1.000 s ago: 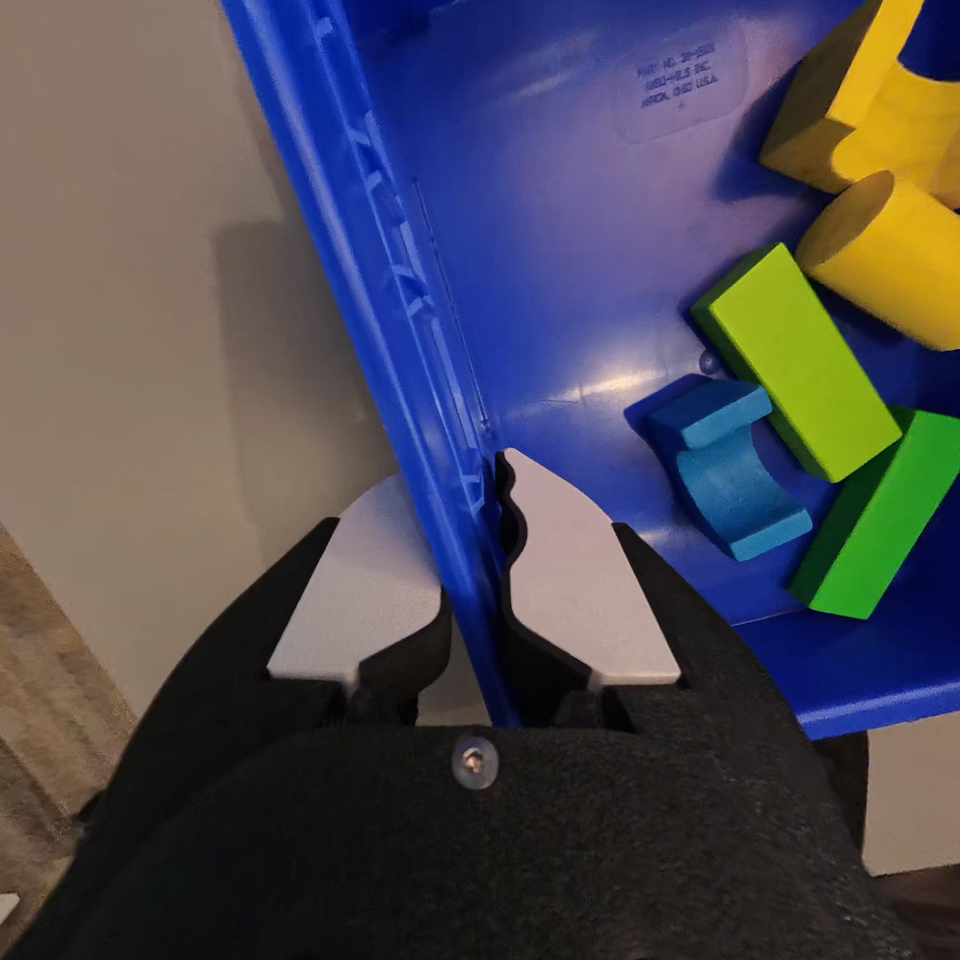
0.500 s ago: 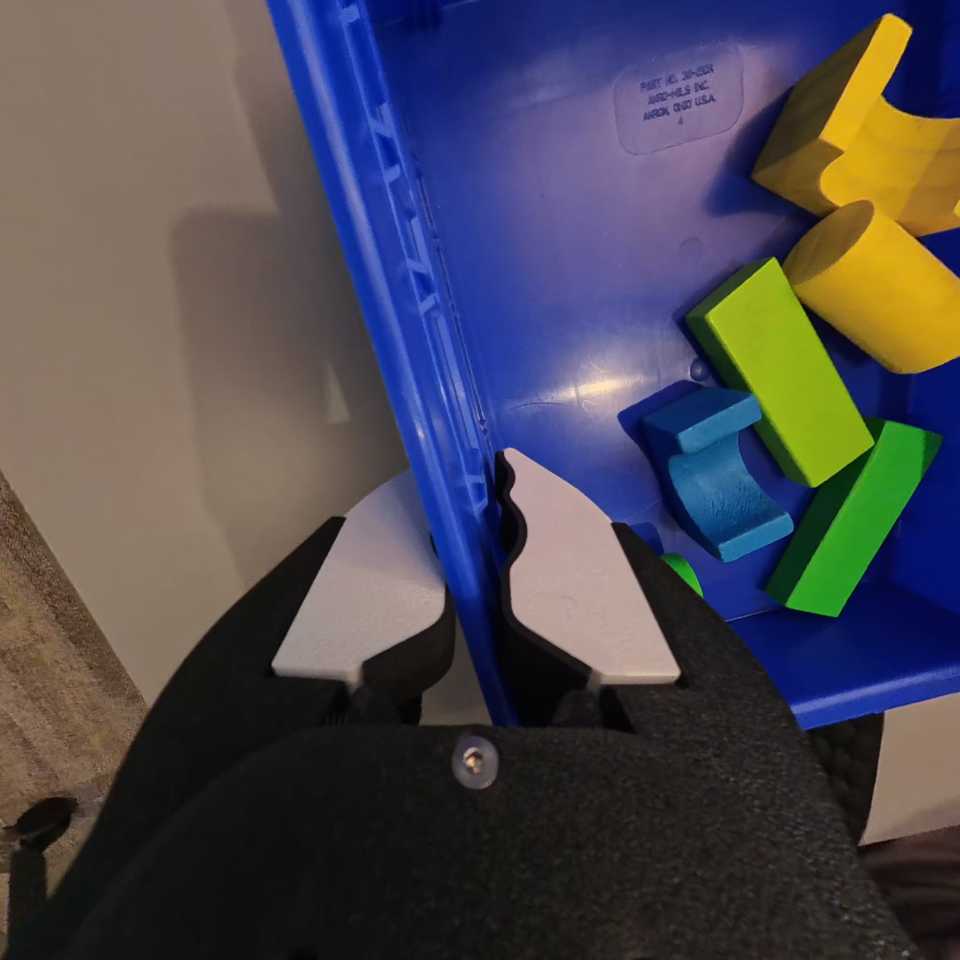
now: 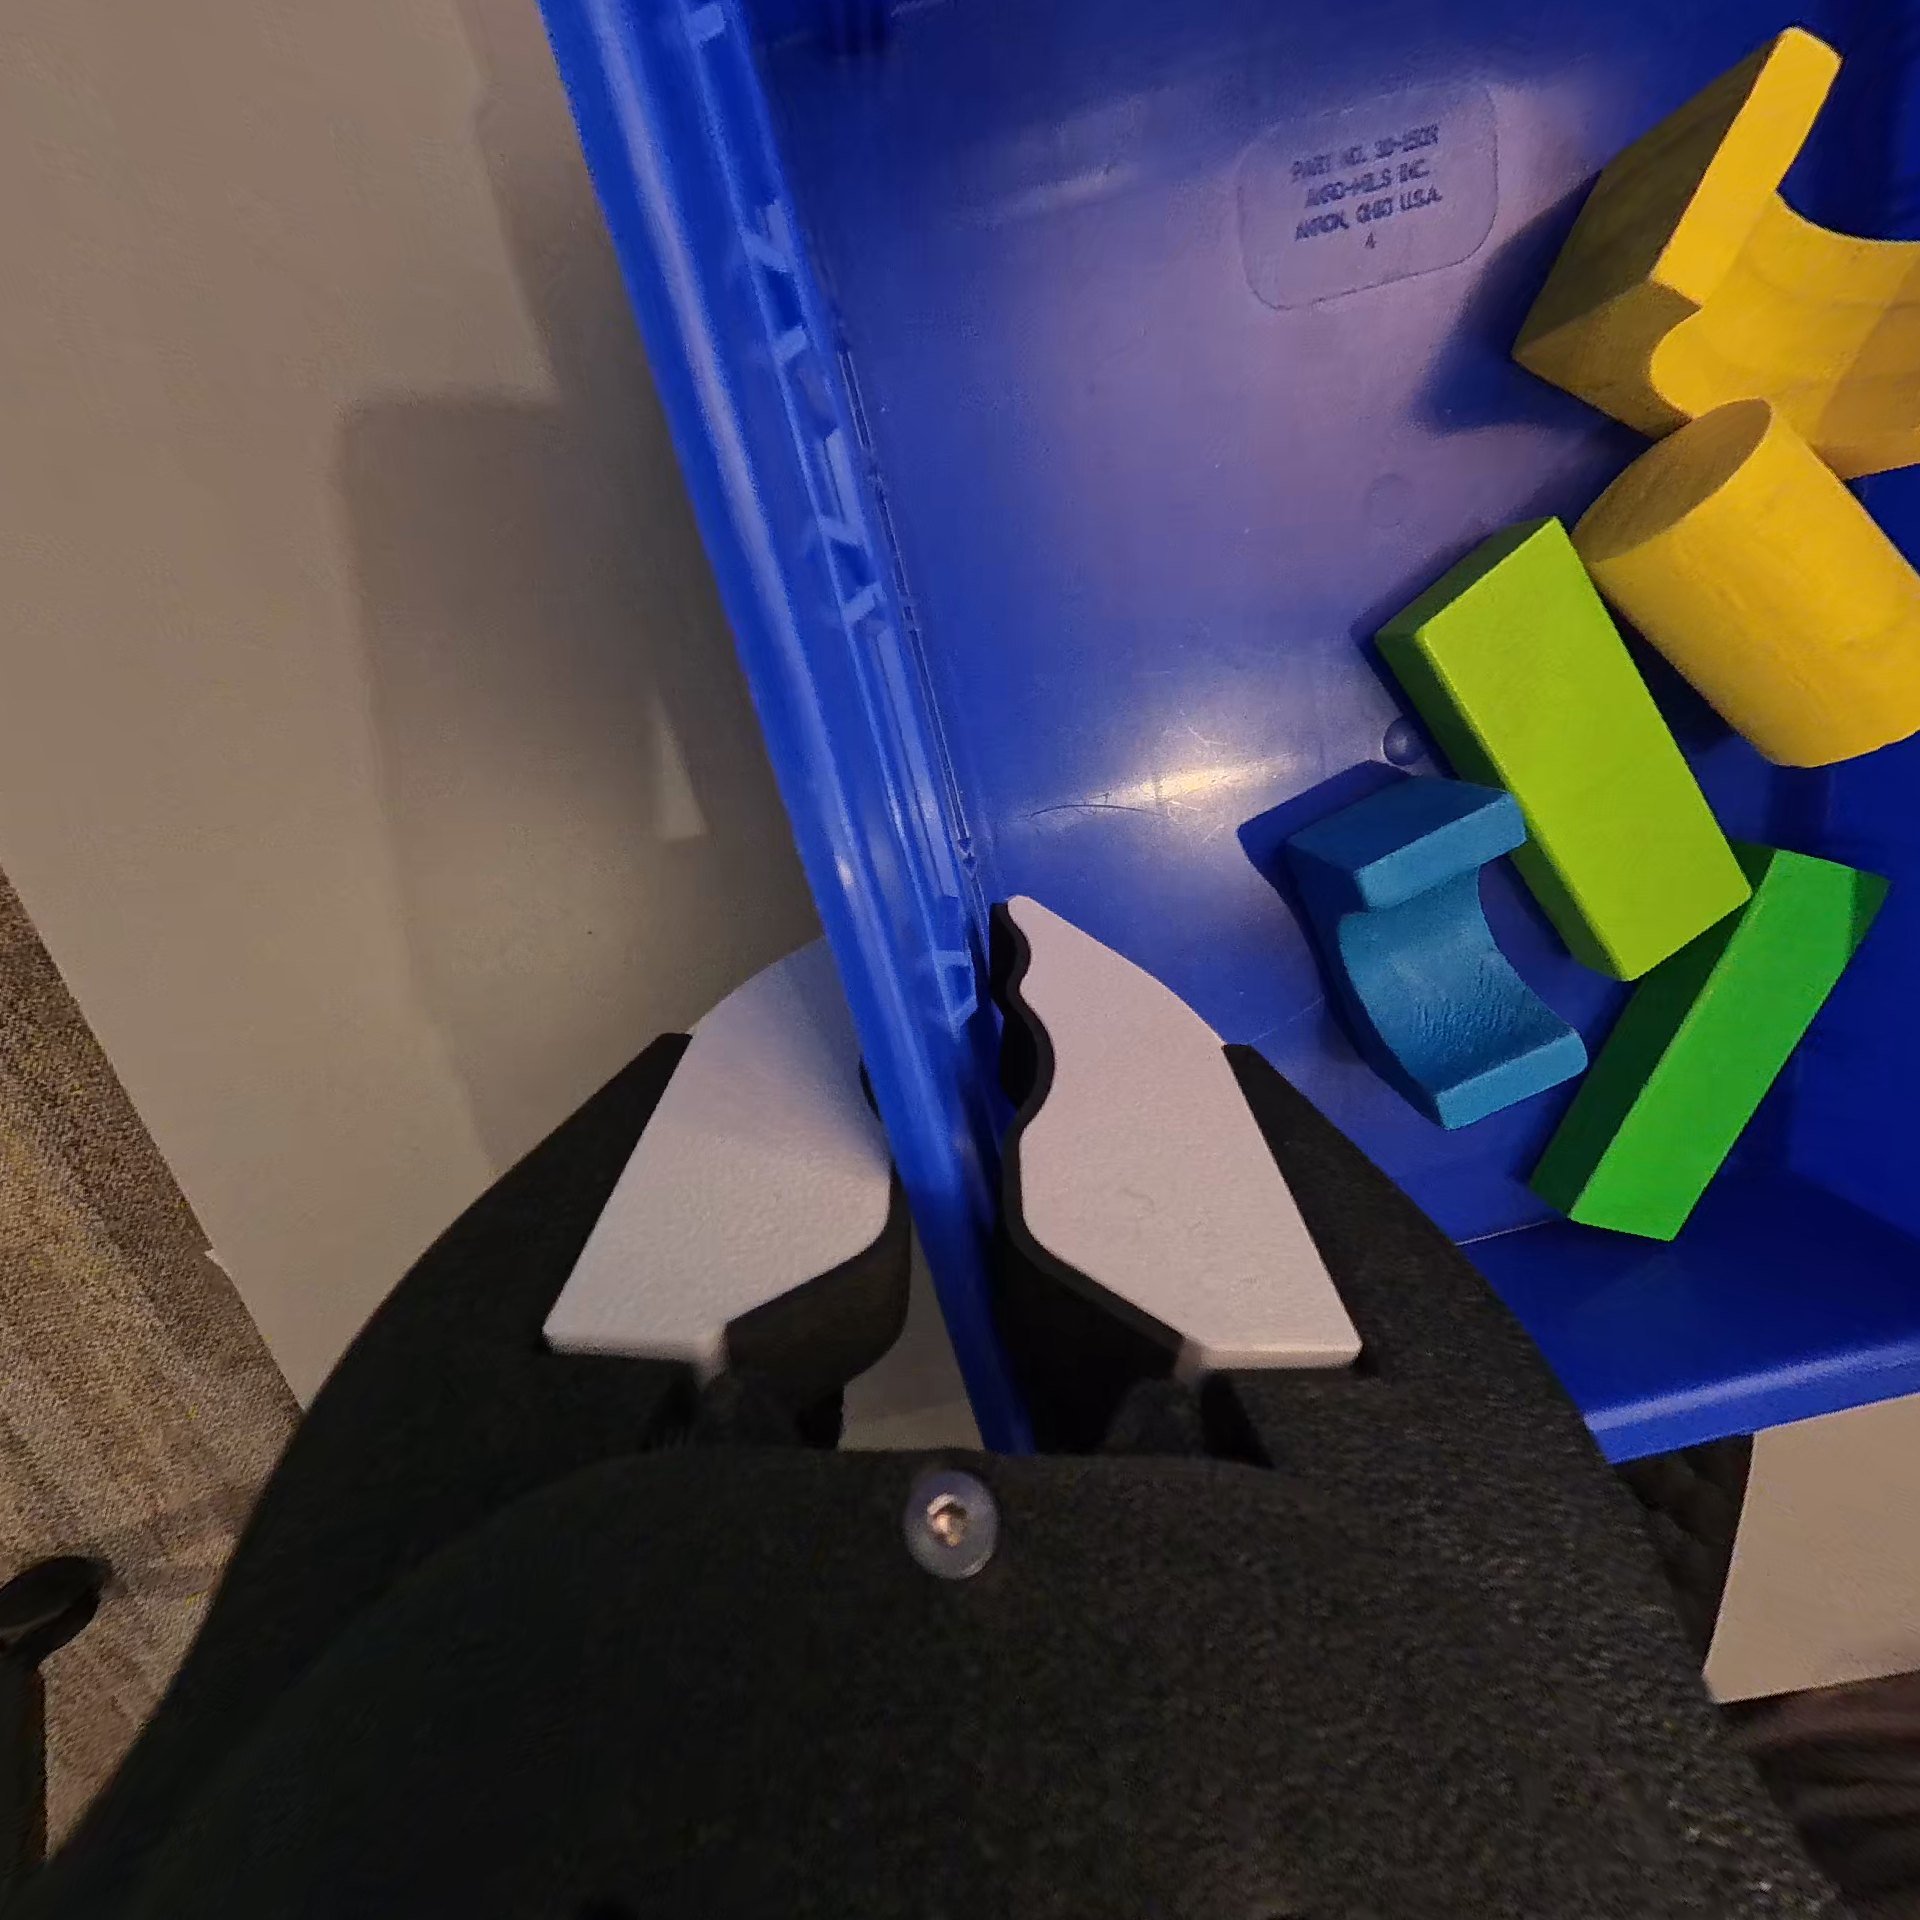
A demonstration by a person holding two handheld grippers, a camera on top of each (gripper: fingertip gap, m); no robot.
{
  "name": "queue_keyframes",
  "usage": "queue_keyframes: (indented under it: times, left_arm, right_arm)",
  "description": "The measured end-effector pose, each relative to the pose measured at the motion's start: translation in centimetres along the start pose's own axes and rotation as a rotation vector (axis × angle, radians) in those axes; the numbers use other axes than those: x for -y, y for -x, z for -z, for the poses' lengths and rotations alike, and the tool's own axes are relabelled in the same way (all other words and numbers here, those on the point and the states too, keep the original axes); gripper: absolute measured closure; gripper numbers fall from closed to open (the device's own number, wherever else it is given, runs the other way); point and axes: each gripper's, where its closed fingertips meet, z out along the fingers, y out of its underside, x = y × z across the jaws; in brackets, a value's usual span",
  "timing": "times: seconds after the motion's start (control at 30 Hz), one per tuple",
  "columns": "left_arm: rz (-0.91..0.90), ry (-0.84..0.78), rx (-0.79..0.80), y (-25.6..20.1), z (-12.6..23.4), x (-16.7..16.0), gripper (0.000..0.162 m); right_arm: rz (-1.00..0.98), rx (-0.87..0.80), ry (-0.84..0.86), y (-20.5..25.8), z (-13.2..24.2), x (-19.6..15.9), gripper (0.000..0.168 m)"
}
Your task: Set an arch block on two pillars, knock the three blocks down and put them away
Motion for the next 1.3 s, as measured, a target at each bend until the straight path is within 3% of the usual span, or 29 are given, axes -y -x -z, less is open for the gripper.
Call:
queue_keyframes:
  times: [0.43, 0.63, 0.8, 0.9, 1.03, 1.13, 1.2, 1.3]
  left_arm:
    - [-0.033, -0.022, -0.009, 0.0, 0.0, 0.4, 0.149]
    - [0.001, -0.111, 0.010, 0.6, 1.3, 1.2, 0.125]
    - [0.016, -0.325, 0.059, 1.0, 6.7, 2.9, 0.120]
    - [-0.009, -0.538, 0.066, -0.3, 11.9, 4.5, 0.118]
    - [-0.093, -0.850, 0.006, -4.3, 18.9, 6.5, 0.113]
    - [-0.145, -1.065, -0.072, -7.4, 23.2, 6.9, 0.113]
    - [-0.218, -1.159, -0.165, -9.8, 24.7, 6.5, 0.117]
    - [-0.322, -1.105, -0.227, -12.2, 24.2, 5.7, 0.139]
  right_arm:
    - [0.020, -0.012, -0.062, -0.2, -0.8, 0.0, 0.157]
    - [0.048, -0.112, -0.185, -0.6, 0.3, 1.1, 0.144]
    - [0.049, -0.211, -0.487, -0.3, 5.1, 3.0, 0.131]
    - [0.092, -0.287, -0.782, 1.4, 10.9, 4.2, 0.129]
    - [0.268, -0.315, -1.250, 7.6, 19.8, 5.1, 0.115]
    - [0.450, -0.190, -1.503, 14.1, 24.1, 4.5, 0.105]
    - [0.534, -0.055, -1.533, 17.6, 25.0, 4.2, 0.103]
    - [0.613, 0.173, -1.518, 21.9, 25.0, 3.6, 0.103]
